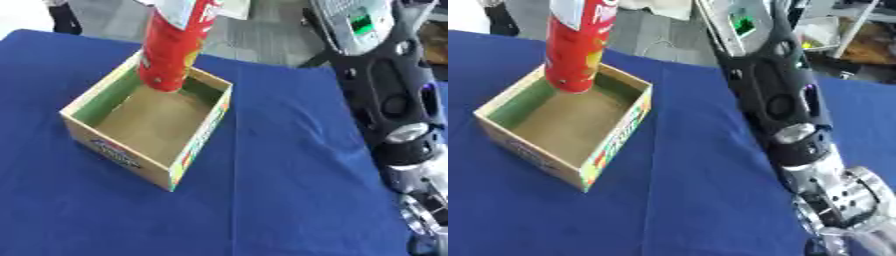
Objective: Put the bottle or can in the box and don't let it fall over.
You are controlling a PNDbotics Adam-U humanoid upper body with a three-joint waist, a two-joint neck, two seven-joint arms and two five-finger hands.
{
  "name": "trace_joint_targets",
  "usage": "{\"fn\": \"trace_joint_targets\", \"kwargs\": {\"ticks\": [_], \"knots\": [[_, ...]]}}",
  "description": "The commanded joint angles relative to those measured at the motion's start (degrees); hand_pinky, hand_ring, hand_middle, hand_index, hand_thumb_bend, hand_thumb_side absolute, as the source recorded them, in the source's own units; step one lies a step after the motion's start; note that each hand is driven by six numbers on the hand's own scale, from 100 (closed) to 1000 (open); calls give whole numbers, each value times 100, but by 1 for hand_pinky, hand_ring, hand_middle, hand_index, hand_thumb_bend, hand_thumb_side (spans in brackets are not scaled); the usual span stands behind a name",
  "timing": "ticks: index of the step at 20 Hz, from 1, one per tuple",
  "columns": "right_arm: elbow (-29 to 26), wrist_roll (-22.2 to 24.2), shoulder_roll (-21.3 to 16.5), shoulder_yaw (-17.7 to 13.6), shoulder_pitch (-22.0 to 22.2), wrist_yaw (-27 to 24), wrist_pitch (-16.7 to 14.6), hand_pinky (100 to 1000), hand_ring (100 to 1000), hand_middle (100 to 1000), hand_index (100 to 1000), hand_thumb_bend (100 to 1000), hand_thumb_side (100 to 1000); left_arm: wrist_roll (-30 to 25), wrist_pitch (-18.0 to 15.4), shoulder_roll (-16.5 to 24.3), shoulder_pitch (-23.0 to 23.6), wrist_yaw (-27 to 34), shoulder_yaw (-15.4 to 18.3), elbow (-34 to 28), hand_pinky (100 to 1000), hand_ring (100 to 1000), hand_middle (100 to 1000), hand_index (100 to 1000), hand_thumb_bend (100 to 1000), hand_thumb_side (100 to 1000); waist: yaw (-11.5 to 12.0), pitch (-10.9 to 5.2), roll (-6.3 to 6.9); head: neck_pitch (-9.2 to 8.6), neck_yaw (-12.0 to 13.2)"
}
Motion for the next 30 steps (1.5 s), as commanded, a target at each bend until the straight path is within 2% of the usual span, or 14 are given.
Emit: {"fn": "trace_joint_targets", "kwargs": {"ticks": [1,8,10,12,13,14,15,16,17,18,19,23,27,30], "knots": [[161,-15,85,71,-187,276,-180,100,100,100,131,100,100,-48,-5,156,-105,13,-19,-119,365,747,660,699,171,822,71,-38,26,-90,-109],[671,-239,370,164,-122,863,-453,100,100,100,154,100,100,-79,-14,134,-188,2,-24,-119,365,747,660,699,171,824,255,63,-29,-154,-187],[804,-381,410,189,-72,959,-532,136,100,130,235,100,100,-81,-8,126,-185,-5,-19,-119,365,747,660,699,172,826,263,76,-33,-156,-179],[938,-430,428,228,-27,960,-585,359,317,349,456,142,100,-76,-6,122,-184,-12,-11,-119,365,746,660,699,172,824,259,81,-35,-153,-167],[997,-391,429,252,-12,958,-599,460,411,469,555,251,100,-73,-7,122,-184,-14,-8,-119,364,746,659,699,171,825,257,83,-36,-150,-159],[1044,-329,418,292,-3,994,-638,537,485,551,634,311,100,-72,-7,123,-183,-17,-7,-119,364,746,659,699,171,826,255,85,-38,-146,-151],[1089,-257,405,331,4,1054,-685,678,645,690,713,350,100,-72,-5,122,-181,-21,-7,-119,364,746,659,699,172,827,255,88,-39,-138,-146],[1144,-180,388,388,9,1125,-748,727,717,748,764,409,100,-75,-3,120,-179,-24,-9,-119,364,746,659,698,172,827,258,92,-39,-125,-142],[1185,-103,381,419,8,1200,-817,794,807,821,823,477,256,-78,-1,117,-177,-28,-11,-119,364,746,659,698,171,827,259,94,-36,-117,-143],[1198,-29,382,417,6,1272,-887,815,834,845,852,473,354,-80,-1,116,-175,-31,-10,-119,364,746,659,698,171,826,258,96,-32,-114,-144],[1182,30,396,360,9,1317,-948,823,833,848,881,410,451,-79,-2,112,-173,-32,-7,-119,364,746,658,699,173,829,254,100,-24,-110,-134],[1120,-131,399,138,24,1119,-997,836,836,860,907,379,509,-81,-1,103,-152,-34,-7,-119,364,746,659,698,170,830,249,113,7,-101,-94],[1024,-259,335,121,32,855,-946,830,818,839,898,381,464,-78,-10,102,-126,-52,3,-119,364,746,659,698,169,830,235,100,33,-87,-61],[820,-377,233,39,65,520,-770,827,801,829,893,354,409,-73,-7,101,-82,-68,14,-119,364,746,659,698,169,830,183,73,60,-37,-12]]}}
